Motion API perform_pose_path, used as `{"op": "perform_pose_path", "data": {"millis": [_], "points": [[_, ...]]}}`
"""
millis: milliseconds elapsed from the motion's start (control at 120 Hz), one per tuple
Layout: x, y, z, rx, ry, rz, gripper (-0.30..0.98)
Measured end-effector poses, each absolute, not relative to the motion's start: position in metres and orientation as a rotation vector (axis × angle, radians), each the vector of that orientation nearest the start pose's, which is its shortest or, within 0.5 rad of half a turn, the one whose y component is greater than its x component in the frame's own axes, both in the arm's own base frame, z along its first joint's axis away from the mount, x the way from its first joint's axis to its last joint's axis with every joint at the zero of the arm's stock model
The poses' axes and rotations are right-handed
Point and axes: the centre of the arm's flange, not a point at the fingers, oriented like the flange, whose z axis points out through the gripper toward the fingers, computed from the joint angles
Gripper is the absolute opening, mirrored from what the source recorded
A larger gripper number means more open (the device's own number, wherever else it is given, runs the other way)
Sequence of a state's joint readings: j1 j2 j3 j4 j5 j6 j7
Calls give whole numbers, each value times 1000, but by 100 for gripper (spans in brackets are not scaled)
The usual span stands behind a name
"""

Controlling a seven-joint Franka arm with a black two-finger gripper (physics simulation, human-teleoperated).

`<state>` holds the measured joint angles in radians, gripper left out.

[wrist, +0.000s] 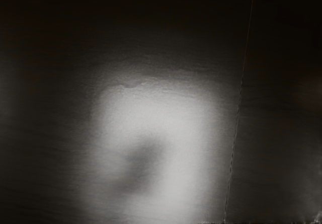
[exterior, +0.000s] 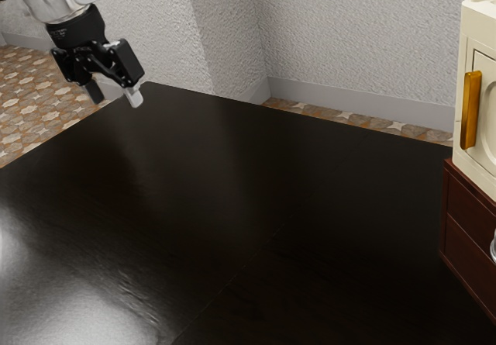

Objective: Pull the drawer handle with one arm to open the drawer

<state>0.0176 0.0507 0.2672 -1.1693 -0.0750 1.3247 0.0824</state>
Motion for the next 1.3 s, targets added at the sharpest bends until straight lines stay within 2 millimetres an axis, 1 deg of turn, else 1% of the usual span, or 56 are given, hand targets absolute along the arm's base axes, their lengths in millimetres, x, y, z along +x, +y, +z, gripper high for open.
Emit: {"op": "perform_pose_path", "data": {"millis": [150, 200, 258, 300, 350, 375, 392, 458, 508, 550, 617, 683, 808, 842, 1008, 1100, 1208, 1300], "points": [[518, 107, 757, -3171, -200, -177, 66], [519, 102, 758, -3173, -197, -180, 66], [518, 99, 758, -3184, -237, -179, 66], [525, 98, 747, -3205, -282, -153, 66], [543, 92, 726, -3237, -332, -110, 66], [553, 81, 717, -3254, -340, -95, 66], [558, 71, 712, -3264, -336, -88, 66], [580, 13, 694, -3318, -292, -57, 66], [589, -17, 680, -3363, -303, -25, 66], [593, -33, 669, -3389, -340, -4, 66], [595, -53, 656, -3426, -411, 30, 66], [599, -74, 648, -3445, -476, 41, 66], [603, -128, 631, -3430, -563, 25, 66], [605, -138, 627, -3413, -594, 9, 66], [614, -177, 610, -3325, -777, -60, 66], [619, -200, 597, -3289, -886, -75, 66], [616, -230, 593, -3284, -969, -97, 66], [615, -249, 591, -3281, -1031, -123, 65]]}}
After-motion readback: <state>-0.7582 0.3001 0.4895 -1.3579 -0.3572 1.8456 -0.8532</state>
